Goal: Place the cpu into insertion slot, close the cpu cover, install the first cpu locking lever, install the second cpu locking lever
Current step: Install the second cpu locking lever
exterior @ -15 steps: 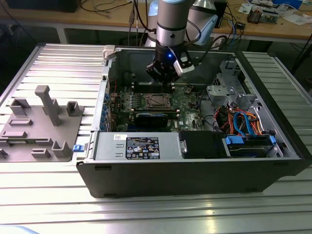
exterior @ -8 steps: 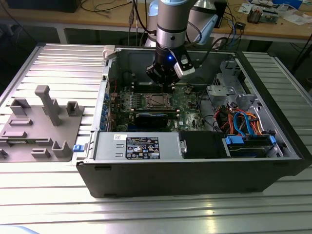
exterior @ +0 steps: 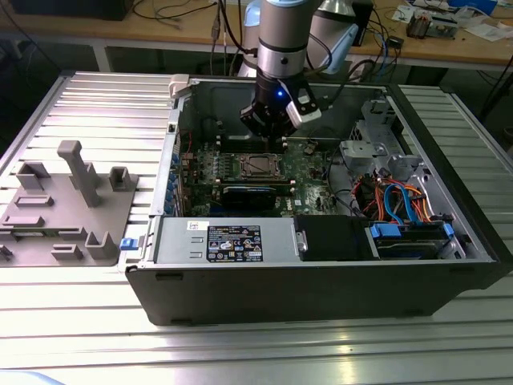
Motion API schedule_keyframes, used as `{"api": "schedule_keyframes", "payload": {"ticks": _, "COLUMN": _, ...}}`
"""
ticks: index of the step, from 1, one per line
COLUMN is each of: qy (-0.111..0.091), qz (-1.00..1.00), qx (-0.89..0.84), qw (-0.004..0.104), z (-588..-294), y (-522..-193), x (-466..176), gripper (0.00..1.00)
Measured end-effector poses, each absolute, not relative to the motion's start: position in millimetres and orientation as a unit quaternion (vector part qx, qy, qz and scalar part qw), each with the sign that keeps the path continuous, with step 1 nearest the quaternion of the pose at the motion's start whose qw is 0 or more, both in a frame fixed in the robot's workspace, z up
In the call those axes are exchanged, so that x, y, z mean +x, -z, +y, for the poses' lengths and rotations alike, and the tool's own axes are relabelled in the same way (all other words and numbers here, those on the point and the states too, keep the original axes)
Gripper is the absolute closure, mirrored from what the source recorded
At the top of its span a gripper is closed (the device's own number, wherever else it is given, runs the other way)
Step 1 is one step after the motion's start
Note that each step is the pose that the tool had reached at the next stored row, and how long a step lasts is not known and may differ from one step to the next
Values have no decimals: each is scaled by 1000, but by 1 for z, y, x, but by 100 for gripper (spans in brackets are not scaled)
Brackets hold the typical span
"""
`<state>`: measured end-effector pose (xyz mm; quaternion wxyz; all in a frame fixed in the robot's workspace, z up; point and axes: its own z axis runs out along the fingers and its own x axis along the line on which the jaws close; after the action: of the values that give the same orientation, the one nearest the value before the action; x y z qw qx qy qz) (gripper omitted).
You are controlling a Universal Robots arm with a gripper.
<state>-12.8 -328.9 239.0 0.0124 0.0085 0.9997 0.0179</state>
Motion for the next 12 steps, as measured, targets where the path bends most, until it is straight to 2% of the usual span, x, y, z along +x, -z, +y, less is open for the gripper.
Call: {"api": "schedule_keyframes", "payload": {"ticks": 12, "qy": -18, "qz": 1000, "qx": -4, "qw": 12, "z": -333, "y": -246, "x": -13, "gripper": 89}}
